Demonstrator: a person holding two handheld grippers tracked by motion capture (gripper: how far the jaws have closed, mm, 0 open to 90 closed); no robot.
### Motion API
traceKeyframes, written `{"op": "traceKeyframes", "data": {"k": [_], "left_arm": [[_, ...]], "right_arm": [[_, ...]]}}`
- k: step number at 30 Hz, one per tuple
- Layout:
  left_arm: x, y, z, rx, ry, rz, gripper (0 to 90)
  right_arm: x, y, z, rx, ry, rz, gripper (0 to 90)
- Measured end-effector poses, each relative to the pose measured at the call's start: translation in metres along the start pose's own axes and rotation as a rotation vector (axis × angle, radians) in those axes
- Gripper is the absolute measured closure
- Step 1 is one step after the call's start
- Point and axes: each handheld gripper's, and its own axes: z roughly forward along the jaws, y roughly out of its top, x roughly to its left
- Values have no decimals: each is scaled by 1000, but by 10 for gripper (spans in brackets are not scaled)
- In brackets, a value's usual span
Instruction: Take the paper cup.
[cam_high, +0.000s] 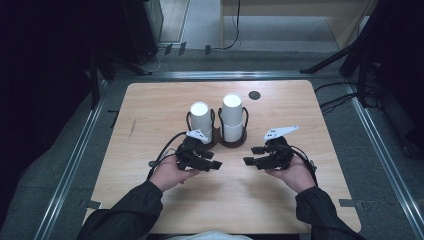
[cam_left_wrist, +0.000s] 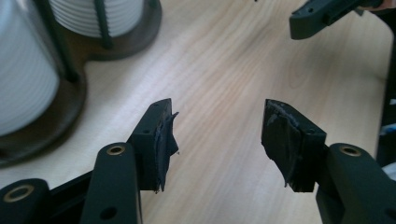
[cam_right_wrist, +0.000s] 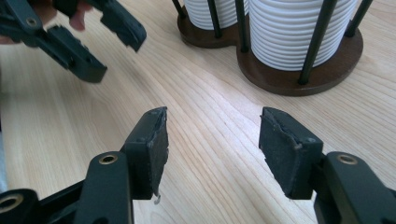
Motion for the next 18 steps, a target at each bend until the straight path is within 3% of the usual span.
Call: {"op": "traceKeyframes", "data": {"k": [7, 11, 18], "left_arm": [[7, 0, -6, -42, -13, 6, 415], [11, 0, -6, -38, -15, -13, 391], [11, 0, -6, -34, -21, -20, 386]], "right_arm": [[1, 1, -5, -8, 3, 1, 439], [0, 3, -8, 10, -28, 20, 441], [-4, 2, -12, 7, -55, 3, 433]]}}
